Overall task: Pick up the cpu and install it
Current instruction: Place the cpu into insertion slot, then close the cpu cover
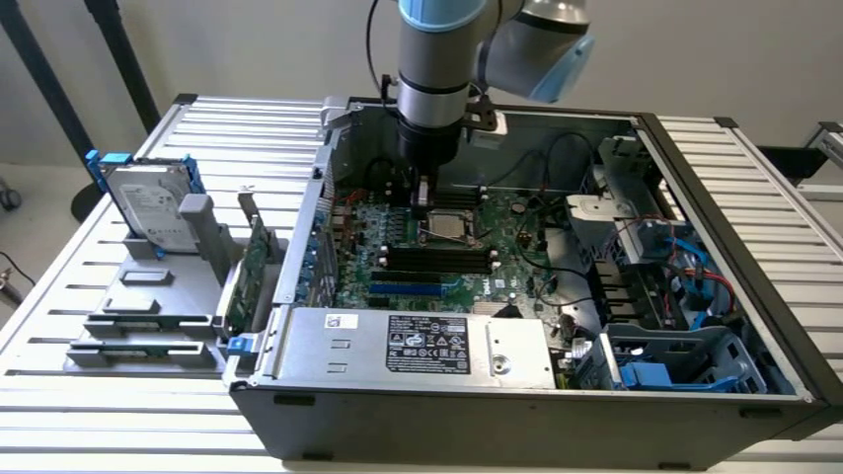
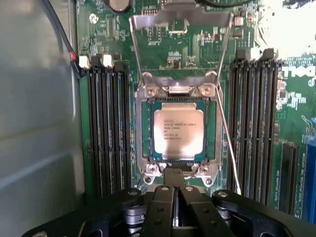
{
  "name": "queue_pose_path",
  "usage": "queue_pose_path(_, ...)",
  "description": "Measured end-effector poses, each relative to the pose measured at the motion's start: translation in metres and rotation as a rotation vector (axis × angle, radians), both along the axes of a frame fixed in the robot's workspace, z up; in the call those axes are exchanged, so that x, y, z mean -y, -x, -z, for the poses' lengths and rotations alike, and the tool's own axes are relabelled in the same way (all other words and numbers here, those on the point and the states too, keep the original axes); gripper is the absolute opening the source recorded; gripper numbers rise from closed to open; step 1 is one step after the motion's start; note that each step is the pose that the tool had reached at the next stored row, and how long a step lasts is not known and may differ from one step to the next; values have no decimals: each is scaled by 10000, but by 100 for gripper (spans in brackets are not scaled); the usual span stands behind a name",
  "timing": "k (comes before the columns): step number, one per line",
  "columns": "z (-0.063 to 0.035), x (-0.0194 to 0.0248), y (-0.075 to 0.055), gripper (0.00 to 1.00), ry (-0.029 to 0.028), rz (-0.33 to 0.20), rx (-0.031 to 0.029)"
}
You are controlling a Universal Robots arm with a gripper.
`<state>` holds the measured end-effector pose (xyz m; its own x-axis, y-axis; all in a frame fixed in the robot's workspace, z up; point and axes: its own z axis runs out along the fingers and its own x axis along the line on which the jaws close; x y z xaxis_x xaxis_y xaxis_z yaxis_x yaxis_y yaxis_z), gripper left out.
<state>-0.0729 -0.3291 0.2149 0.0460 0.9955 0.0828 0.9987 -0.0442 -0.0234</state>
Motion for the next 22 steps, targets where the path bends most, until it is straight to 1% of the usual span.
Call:
queue_pose_path(3, -5, 5, 52, 11, 1, 0, -75)
queue_pose_path(7, -6, 5, 61, 11, -9, 0, -79)
queue_pose_path(22, -5, 5, 61, 11, -139, 2, -77)
